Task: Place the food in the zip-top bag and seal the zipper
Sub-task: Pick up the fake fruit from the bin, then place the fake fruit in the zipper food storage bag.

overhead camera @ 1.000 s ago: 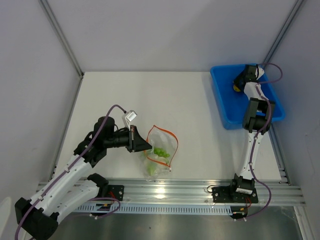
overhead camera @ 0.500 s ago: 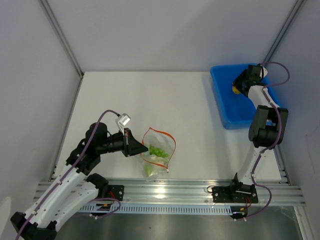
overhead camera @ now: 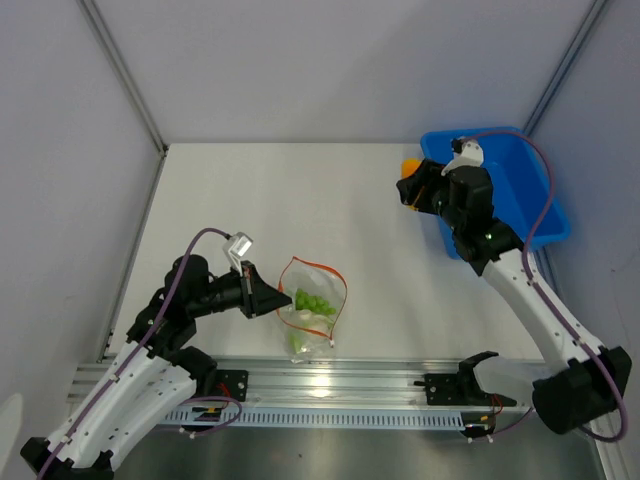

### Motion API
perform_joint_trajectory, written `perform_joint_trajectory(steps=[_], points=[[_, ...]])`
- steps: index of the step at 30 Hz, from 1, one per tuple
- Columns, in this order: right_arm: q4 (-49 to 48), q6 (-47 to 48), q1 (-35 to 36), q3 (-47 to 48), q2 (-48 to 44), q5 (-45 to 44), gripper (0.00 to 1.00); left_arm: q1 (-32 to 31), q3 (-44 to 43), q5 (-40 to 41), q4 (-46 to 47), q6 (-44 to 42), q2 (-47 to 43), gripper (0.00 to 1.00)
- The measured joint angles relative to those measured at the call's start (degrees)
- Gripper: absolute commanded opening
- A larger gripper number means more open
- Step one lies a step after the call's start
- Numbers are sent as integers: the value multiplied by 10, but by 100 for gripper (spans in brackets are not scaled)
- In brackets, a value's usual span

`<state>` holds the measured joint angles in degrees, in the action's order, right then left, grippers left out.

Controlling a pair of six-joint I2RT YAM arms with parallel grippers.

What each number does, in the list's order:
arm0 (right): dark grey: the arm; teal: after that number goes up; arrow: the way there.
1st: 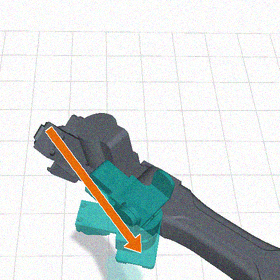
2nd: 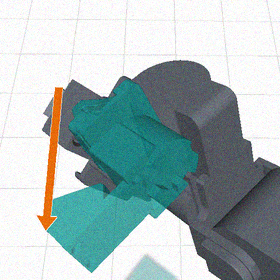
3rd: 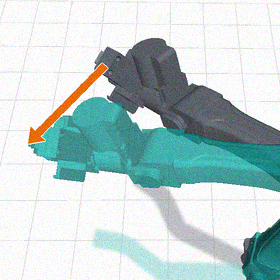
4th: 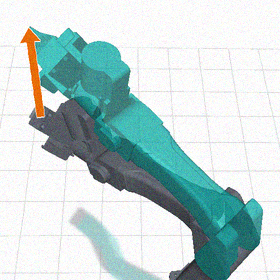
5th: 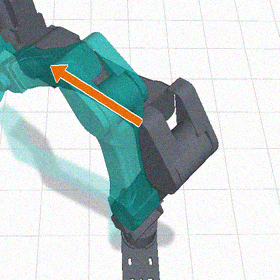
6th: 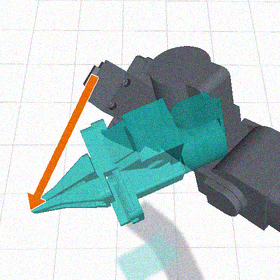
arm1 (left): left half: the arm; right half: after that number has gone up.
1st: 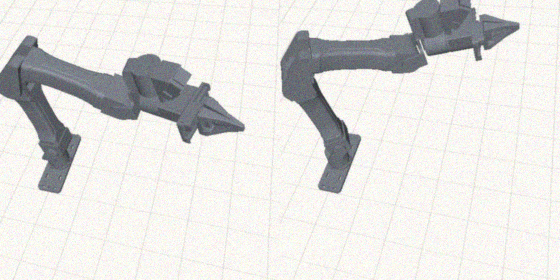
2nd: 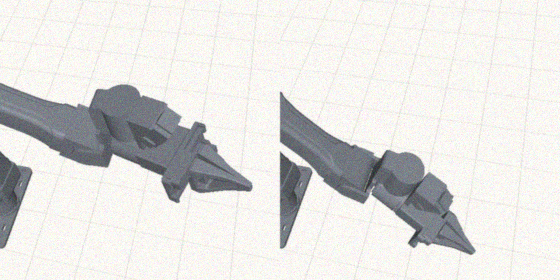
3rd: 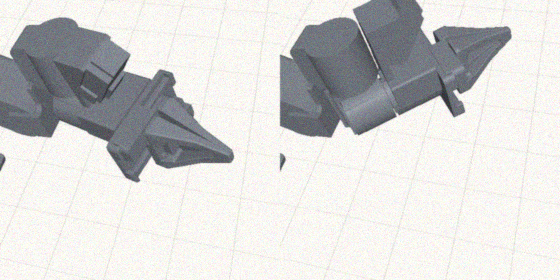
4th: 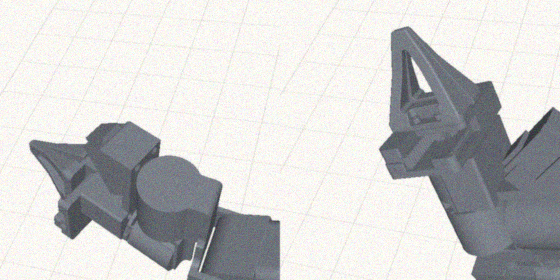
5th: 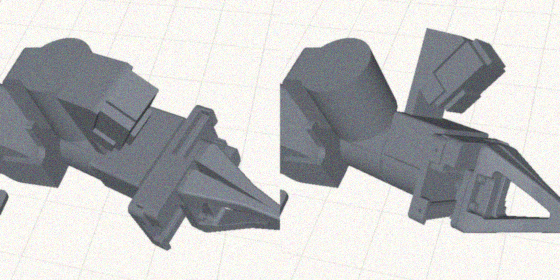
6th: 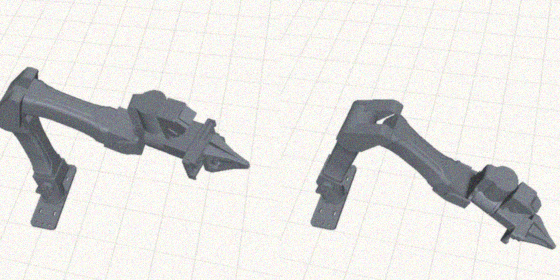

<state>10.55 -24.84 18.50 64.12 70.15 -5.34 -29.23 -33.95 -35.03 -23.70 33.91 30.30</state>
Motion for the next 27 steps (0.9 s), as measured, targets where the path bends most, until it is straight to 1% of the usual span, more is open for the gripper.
perform_joint_trajectory(steps=[3,7,11,13,16,20,27], points=[[31,7,62,-16,-67,12,0,0,2,5,3,6,-1,1],[65,16,150,-18,-114,58,0,0,5,6,11,8,3,1],[88,33,264,-21,-117,98,0,0,5,4,23,8,26,1],[100,42,310,-22,-106,115,0,0,4,4,23,7,42,1],[114,56,361,-22,-79,125,0,0,0,4,22,6,57,1],[123,60,398,-27,-47,127,0,0,-7,4,21,6,59,1],[124,49,419,-30,-16,111,0,0,-10,4,22,7,57,1]])
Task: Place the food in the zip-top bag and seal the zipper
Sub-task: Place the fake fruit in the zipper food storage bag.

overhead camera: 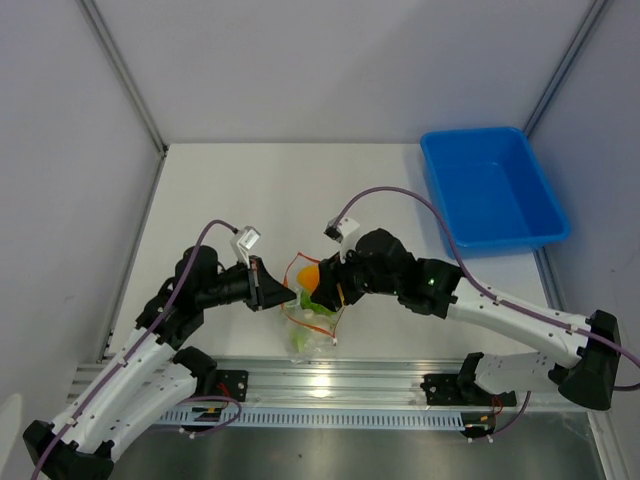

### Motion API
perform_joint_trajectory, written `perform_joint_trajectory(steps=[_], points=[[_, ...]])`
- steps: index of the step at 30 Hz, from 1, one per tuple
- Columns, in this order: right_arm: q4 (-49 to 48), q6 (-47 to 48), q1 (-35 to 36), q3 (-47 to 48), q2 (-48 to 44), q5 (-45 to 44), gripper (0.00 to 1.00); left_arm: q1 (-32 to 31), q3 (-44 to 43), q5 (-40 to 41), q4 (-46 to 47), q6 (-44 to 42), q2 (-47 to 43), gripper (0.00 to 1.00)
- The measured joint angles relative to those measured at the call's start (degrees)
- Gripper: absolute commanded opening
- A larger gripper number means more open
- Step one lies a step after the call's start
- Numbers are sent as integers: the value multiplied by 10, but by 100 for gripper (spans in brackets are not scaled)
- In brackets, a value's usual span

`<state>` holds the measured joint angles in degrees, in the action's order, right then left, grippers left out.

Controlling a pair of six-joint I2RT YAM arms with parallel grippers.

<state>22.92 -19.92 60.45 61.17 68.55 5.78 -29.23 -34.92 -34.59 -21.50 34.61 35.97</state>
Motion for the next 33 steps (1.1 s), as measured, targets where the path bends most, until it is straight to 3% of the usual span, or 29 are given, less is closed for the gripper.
perform_joint_trajectory(steps=[9,19,33], points=[[0,-41,27,9,49,-87,11,0,0,0,3,1,0,1],[-16,-54,32,28,100,-124,39,0,0,0,4,4,-6,1],[-17,-52,32,41,124,-132,71,0,0,0,4,4,-11,1]])
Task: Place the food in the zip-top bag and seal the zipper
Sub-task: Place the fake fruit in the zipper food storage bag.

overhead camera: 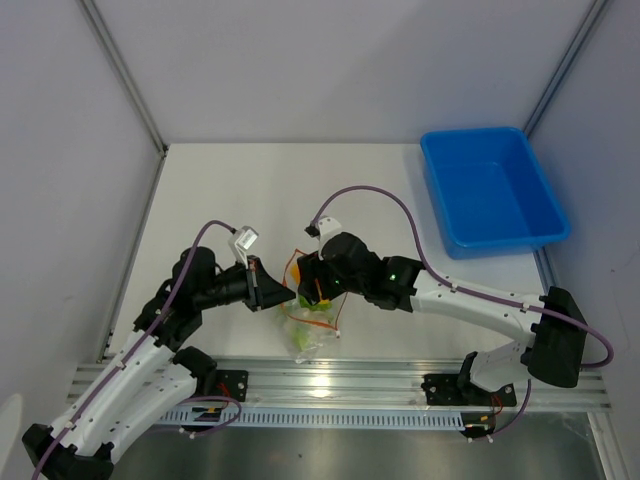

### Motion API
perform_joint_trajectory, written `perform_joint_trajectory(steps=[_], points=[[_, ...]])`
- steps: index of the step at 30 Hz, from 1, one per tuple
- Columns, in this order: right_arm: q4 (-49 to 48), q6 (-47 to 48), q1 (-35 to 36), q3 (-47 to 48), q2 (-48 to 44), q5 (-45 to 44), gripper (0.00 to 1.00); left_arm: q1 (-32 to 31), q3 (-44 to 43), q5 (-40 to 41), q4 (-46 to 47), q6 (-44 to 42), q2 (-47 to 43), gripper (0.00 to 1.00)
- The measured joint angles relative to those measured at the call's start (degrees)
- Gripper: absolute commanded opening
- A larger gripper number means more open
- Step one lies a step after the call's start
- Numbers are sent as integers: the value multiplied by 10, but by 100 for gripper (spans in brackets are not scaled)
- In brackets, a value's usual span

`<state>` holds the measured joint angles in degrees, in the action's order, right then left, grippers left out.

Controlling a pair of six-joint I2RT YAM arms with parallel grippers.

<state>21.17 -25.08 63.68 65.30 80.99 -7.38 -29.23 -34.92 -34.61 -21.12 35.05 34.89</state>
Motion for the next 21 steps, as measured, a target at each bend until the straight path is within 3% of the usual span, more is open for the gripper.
perform_joint_trajectory(steps=[13,21], points=[[11,14,0,6,-3,-8,74,0,0,0,0,0,6,1],[49,28,0,16,-74,-12,70,0,-1,2,-3,0,2,0]])
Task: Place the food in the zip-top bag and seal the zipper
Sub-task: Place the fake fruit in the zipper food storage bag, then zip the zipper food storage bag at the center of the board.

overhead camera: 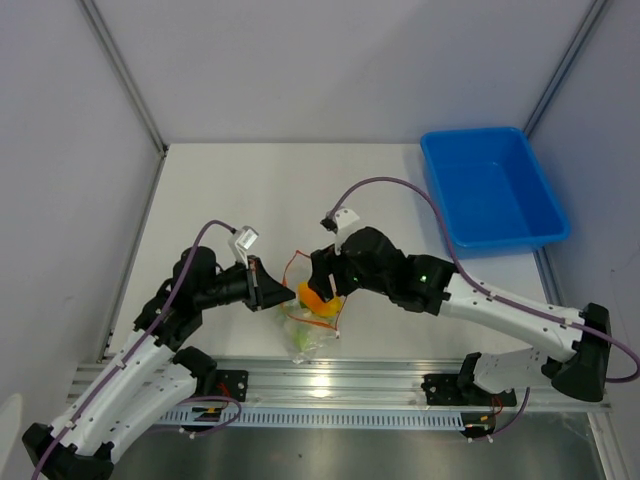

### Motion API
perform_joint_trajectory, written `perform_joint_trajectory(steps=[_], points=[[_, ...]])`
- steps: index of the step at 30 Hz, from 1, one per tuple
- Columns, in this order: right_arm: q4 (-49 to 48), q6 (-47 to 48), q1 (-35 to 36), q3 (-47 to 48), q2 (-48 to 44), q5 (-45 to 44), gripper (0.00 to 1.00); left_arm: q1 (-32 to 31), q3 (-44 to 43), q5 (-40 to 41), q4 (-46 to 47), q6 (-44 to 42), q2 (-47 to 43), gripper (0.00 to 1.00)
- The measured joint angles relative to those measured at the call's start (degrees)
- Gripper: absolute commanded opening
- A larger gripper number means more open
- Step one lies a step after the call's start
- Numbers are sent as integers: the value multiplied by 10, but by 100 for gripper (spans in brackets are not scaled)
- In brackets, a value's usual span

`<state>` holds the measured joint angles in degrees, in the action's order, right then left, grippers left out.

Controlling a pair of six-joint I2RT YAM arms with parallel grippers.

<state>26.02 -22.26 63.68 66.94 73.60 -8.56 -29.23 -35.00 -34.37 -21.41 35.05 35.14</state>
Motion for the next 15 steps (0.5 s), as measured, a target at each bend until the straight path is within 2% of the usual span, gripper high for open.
perform_joint_trajectory(steps=[7,15], points=[[68,10,6,8,-67,38,66,0,-4,11,-7,5,-5,0],[128,-8,35,-25,-135,76,63,0,-13,17,-13,10,-8,1]])
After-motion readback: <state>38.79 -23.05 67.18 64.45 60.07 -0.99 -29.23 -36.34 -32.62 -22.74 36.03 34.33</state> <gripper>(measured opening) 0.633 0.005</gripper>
